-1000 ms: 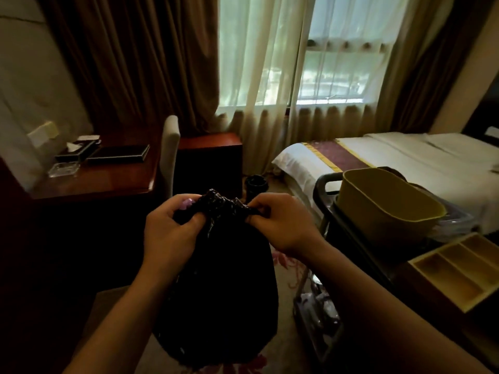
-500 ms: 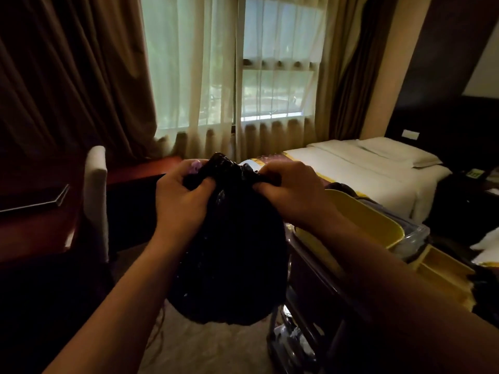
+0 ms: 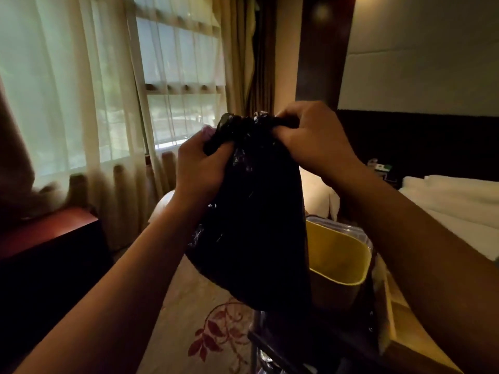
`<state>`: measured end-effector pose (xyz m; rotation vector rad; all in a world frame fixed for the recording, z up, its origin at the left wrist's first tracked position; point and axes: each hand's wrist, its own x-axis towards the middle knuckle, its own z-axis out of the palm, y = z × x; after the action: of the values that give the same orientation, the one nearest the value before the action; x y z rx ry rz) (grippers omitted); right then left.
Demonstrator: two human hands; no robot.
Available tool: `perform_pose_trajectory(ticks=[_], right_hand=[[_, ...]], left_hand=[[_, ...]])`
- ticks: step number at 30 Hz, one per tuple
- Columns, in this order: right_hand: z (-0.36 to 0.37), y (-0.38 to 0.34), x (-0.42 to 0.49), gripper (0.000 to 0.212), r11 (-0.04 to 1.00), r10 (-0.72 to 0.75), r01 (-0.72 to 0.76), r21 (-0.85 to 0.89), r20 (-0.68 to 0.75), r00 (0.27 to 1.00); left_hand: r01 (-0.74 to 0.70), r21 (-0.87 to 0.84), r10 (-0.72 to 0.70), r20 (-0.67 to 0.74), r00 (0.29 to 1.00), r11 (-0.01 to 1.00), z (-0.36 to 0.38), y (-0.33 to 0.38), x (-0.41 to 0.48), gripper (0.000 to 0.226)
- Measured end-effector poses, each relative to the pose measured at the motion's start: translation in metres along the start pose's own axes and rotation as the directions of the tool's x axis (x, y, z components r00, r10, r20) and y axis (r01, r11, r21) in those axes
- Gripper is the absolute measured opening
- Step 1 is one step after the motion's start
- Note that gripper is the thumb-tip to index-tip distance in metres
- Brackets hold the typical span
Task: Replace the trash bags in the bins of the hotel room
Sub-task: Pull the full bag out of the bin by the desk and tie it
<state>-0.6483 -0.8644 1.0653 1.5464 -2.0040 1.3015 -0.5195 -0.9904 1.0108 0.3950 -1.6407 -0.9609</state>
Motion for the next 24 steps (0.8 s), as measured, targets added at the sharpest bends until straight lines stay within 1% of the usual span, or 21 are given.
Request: perform_pose_trajectory(ticks=[2,6,10,12,13,15,18,21,24], right_hand=[[-0.005,0.008,0.016,0.015,0.999,0.012,-0.014,-0.041,-0.042,0.999],[-0.018,0.029,0.05,0.014,0.992,0.03,-0.046,-0.116,-0.133,0.991],[-0.033,0.05,0.078,0.016,0.986,0.015,-0.049,-0.16,-0.205,0.979],[-0.039,0.066,0.087,0.016,0.984,0.001,-0.039,-0.174,-0.212,0.977],[-0.04,0.076,0.09,0.016,0.982,0.006,-0.045,-0.183,-0.207,0.978],[-0.04,0.101,0.093,0.017,0.981,0.04,-0.073,-0.177,-0.182,0.982],[-0.035,0.14,0.091,0.015,0.989,0.112,-0.12,-0.092,-0.086,0.99],[-0.026,0.176,0.083,0.008,0.987,0.148,-0.149,-0.065,-0.02,0.989],[-0.017,0.202,0.071,0.007,0.984,0.18,-0.18,-0.008,0.056,0.982]], left_hand=[[0.012,-0.037,-0.011,0.036,0.999,0.999,0.012,-0.005,0.016,0.018],[0.011,-0.093,0.002,0.137,0.991,0.996,0.042,-0.011,0.049,0.018],[-0.016,-0.189,0.05,0.175,0.983,0.982,0.073,-0.007,0.074,0.019],[-0.023,-0.219,0.064,0.181,0.981,0.975,0.089,-0.009,0.085,0.016],[-0.007,-0.24,0.054,0.191,0.98,0.971,0.096,-0.014,0.089,0.015],[0.073,-0.303,-0.001,0.233,0.972,0.95,0.11,-0.025,0.095,0.016],[0.176,-0.328,-0.084,0.276,0.958,0.928,0.128,-0.047,0.099,0.019],[0.185,-0.3,-0.108,0.254,0.961,0.936,0.144,-0.075,0.096,0.016],[0.208,-0.281,-0.135,0.258,0.957,0.937,0.155,-0.1,0.087,0.012]])
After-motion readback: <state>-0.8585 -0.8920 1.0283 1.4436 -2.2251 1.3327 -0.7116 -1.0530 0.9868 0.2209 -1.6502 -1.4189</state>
